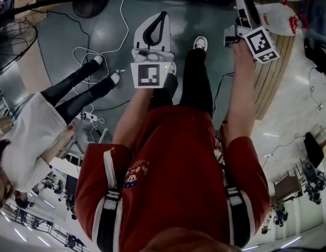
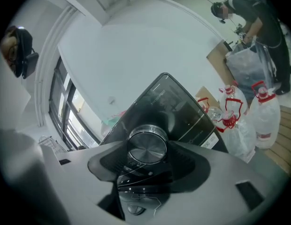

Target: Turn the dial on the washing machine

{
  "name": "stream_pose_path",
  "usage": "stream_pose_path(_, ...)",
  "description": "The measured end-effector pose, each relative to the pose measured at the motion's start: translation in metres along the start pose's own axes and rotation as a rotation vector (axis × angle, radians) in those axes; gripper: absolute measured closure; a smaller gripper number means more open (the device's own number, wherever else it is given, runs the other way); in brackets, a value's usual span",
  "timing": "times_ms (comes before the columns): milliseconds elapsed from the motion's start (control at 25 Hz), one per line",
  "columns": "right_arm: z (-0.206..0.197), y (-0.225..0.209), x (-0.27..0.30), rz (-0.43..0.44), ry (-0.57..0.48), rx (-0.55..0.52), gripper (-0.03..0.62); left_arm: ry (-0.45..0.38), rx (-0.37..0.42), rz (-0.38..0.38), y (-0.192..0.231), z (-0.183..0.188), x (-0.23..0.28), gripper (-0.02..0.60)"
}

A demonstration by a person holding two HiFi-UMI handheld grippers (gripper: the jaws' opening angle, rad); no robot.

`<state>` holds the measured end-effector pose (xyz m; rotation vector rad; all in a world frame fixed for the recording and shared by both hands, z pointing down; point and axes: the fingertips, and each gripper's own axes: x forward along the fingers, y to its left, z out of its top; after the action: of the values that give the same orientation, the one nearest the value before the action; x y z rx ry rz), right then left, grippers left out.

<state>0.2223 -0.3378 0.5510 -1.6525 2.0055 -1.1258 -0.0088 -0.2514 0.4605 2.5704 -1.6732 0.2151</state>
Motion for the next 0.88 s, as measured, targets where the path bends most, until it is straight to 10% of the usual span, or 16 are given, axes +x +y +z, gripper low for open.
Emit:
stream_pose_path(280, 0.0027, 0.0025, -0.0019, 0.076, -0.044, 0.239, 0.319, 0.007, 0.002, -0.003, -0.0022, 0.0031, -0.0024, 0.566)
stream_pose_path(880, -0.0003, 0.0017, -0.0003, 0.081, -0.054, 0.254, 0.319, 0.011, 0.004, -0.005, -0.0009, -0.0002, -0.0022, 0.566)
